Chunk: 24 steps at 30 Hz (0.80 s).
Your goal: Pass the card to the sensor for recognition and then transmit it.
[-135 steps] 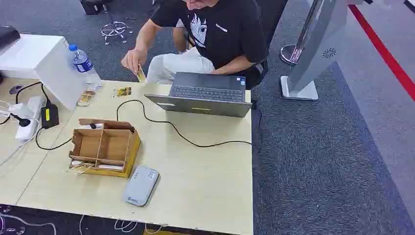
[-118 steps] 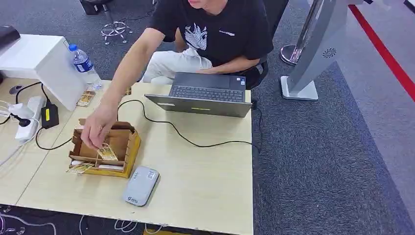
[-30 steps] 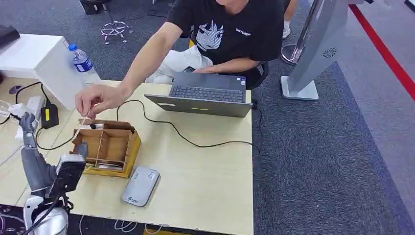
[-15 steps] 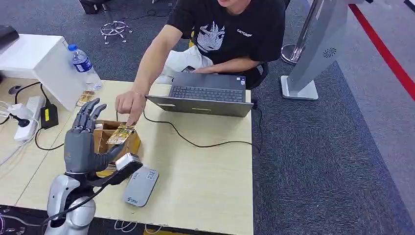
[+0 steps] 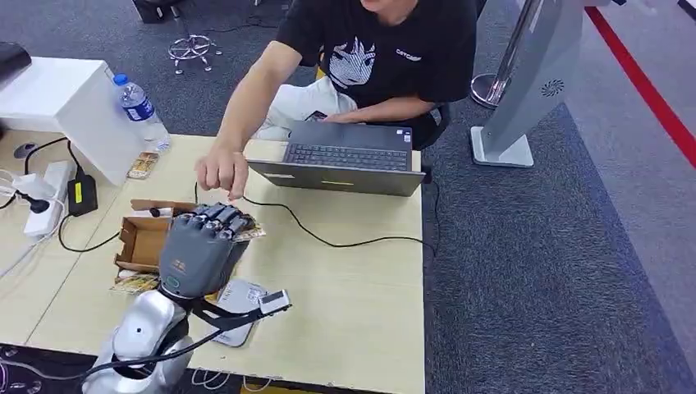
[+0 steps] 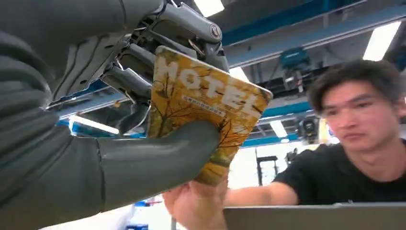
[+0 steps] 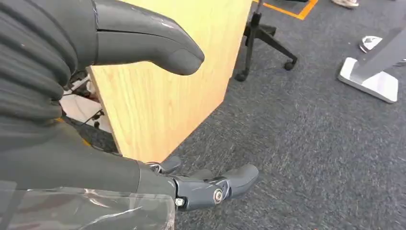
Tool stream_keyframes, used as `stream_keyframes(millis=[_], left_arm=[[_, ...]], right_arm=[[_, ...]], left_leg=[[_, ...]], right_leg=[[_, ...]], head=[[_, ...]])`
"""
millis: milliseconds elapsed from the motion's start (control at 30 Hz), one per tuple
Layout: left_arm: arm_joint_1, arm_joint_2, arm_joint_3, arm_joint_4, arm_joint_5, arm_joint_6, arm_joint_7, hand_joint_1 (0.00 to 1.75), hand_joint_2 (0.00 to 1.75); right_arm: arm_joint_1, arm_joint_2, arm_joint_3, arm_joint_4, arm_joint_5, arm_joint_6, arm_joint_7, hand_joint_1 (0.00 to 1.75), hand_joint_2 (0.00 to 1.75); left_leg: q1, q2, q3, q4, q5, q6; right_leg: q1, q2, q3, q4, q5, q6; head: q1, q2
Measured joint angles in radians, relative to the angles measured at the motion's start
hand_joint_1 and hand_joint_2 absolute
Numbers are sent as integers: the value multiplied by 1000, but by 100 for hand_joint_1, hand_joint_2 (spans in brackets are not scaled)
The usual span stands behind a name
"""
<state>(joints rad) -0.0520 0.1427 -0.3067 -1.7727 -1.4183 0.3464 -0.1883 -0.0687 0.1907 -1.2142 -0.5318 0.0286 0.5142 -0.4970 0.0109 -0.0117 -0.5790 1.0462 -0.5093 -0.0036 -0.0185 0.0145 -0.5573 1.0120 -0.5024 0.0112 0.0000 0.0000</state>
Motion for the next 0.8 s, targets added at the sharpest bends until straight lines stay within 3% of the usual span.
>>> stream_keyframes(millis=[267,467,800], left_arm=[[85,46,-45,-19,143,-34,-97,175,175],[165,83,-45,-26,173,-54,-96,175,175],[215,89,-6,47,175,-90,-55,175,175]], right_arm=[[-1,2,-34,-1,-1,0,-2,0,175],[-2,2,-50,-2,-4,-1,-3,0,175],[-5,2,-55,-5,6,-1,-3,0,175]], left_leg=[[0,0,0,0,0,0],[0,0,0,0,0,0],[0,0,0,0,0,0]], right_leg=[[0,0,0,0,0,0],[0,0,0,0,0,0],[0,-1,0,0,0,0]], head=[[0,0],[0,0],[0,0]])
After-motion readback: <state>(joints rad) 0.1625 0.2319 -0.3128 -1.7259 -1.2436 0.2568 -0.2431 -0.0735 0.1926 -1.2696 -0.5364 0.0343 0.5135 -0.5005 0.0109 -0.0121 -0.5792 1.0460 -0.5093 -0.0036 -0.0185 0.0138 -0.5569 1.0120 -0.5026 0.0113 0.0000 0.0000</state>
